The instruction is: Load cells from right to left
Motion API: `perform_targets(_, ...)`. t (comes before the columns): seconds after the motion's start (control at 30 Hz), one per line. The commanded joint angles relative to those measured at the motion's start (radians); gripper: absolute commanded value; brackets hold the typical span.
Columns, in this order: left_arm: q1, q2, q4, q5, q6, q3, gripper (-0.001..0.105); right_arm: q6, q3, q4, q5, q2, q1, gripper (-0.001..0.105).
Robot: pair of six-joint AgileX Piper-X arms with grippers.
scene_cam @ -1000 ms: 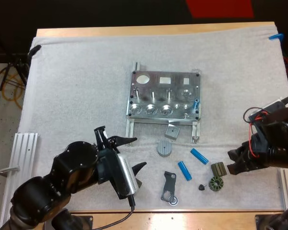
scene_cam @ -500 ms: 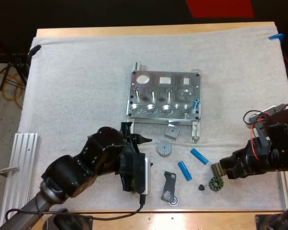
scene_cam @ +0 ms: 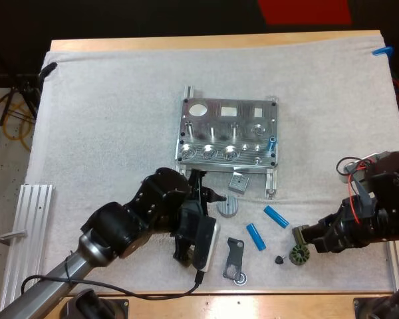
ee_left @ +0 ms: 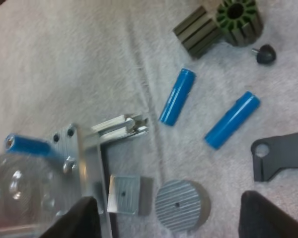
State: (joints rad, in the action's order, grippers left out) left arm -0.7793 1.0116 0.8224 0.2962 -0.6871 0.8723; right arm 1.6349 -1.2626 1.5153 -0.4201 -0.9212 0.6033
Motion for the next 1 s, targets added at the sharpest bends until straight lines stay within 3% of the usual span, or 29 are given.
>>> perform_targets(0.0, -0.002, 0.015, -0.007, 0.025, 0.064, 0.006, 0.059, 0.001, -0.003, 0.017, -0.011, 0.005, -0.006, 0.044)
perform_targets(0.17, -0.002, 0.066, -0.007, 0.05, 0.215, 0.006, 0.059, 0.001, -0.003, 0.017, -0.011, 0.005, -0.006, 0.044)
perform_targets(0.33, -0.002, 0.142, -0.031, 0.129, 0.33, 0.006, 0.059, 0.001, -0.003, 0.017, -0.011, 0.005, -0.006, 0.044)
perform_targets(0.87, -0.018, 0.406, -0.251, 0.15, 0.365, 0.006, 0.059, 0.001, -0.003, 0.017, -0.004, 0.005, -0.006, 0.044)
perform_targets(0.97, -0.044, 0.451, -0.256, 0.15, 0.433, 0.006, 0.059, 0.001, -0.003, 0.017, -0.004, 0.005, -0.006, 0.044)
